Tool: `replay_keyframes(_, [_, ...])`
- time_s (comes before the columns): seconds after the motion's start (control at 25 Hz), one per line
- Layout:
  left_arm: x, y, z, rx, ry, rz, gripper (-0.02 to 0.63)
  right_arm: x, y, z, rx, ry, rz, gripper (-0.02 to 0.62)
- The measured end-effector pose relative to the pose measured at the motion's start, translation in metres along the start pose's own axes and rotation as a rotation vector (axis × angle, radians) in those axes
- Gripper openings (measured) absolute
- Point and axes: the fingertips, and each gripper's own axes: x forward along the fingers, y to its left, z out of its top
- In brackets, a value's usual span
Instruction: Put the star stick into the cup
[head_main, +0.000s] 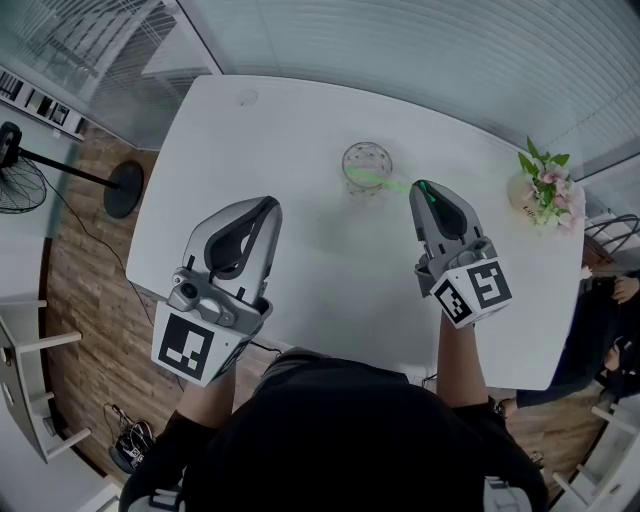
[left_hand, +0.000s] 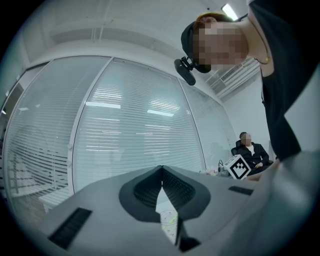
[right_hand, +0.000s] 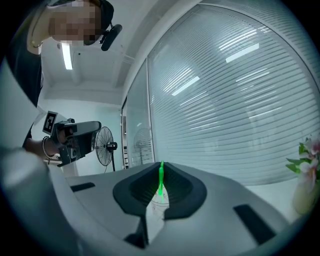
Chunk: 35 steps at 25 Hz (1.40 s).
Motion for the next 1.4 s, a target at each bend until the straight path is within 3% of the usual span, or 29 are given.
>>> replay_keyframes(1.4, [-0.002,0.005,-0.004,-0.010,0.010,0.012,0.014,0.012,-0.023,-0.001,0.036,-0.003,-0.024,0.025])
